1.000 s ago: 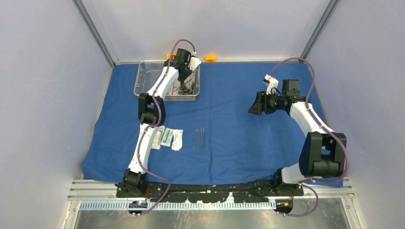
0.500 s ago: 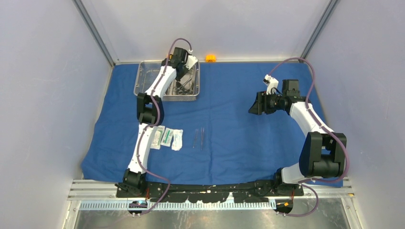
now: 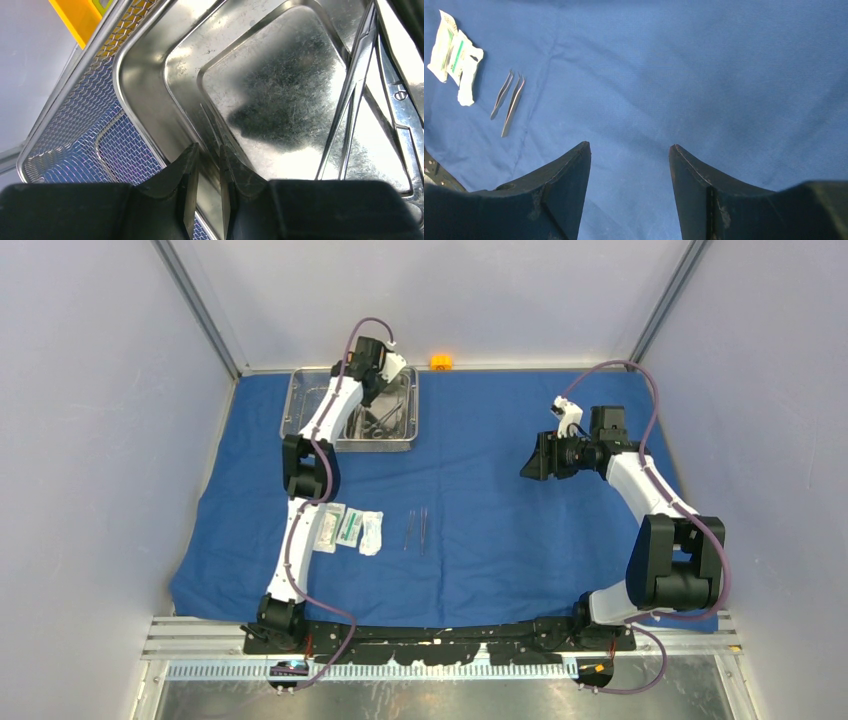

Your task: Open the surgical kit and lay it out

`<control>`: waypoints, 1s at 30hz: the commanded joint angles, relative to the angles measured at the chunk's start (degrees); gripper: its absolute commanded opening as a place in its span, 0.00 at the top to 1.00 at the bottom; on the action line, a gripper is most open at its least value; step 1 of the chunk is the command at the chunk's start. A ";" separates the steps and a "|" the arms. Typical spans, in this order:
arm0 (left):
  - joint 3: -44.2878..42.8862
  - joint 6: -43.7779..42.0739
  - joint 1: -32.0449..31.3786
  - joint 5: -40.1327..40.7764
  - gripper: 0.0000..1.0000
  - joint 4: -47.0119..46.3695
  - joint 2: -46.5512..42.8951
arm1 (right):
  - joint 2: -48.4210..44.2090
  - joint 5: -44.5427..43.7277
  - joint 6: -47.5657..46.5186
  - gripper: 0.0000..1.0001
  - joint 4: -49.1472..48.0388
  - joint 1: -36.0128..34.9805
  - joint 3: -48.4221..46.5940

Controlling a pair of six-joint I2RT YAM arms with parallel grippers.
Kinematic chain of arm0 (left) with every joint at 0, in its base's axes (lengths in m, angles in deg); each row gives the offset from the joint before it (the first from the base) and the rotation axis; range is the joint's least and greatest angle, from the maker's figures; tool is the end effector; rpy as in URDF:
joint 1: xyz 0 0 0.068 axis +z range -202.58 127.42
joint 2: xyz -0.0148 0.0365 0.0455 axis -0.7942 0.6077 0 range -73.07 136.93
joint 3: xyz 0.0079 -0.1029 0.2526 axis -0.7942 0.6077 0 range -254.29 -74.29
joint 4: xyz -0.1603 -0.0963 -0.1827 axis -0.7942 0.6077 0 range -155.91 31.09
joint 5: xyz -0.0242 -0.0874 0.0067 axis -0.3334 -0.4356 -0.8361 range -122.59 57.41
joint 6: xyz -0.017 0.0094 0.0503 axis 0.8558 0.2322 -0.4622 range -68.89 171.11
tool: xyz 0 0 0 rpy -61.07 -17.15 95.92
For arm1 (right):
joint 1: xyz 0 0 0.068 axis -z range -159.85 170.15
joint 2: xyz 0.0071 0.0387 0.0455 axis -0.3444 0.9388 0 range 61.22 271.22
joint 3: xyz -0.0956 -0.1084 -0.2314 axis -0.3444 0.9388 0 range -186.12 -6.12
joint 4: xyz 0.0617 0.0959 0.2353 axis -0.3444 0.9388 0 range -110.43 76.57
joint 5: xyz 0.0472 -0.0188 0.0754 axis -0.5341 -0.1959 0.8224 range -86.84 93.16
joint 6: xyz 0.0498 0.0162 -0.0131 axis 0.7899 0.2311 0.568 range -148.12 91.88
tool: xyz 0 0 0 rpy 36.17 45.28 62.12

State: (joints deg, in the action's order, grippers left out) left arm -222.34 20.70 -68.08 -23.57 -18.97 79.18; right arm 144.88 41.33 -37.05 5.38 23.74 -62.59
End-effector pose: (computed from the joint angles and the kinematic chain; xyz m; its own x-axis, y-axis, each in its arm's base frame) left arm 0.5517 -0.1472 0.1935 -0.5614 0.6746 -0.4793 0.5258 0.7380 0.4229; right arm 0.2983 0.0033 0.2358 -0.7374 -0.0760 -0.6712 -0.4418 0.8059 0.3941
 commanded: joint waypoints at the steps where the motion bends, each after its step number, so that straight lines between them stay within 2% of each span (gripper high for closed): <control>1: -2.87 -0.60 0.43 0.52 0.76 -0.99 0.83 | -0.22 0.70 -0.83 0.36 -0.44 -0.17 -2.16; 19: -4.61 1.16 1.67 -2.13 0.78 2.98 3.58 | -0.01 0.76 -0.83 0.36 -0.44 -0.17 -2.20; 30: -2.38 2.46 2.06 -5.47 0.82 6.00 3.24 | 0.02 0.85 -0.74 0.36 -0.45 -0.17 -2.16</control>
State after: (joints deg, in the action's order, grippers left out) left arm -225.01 22.12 -66.45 -26.44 -16.83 82.30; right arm 144.88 41.36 -37.05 5.38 23.74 -62.81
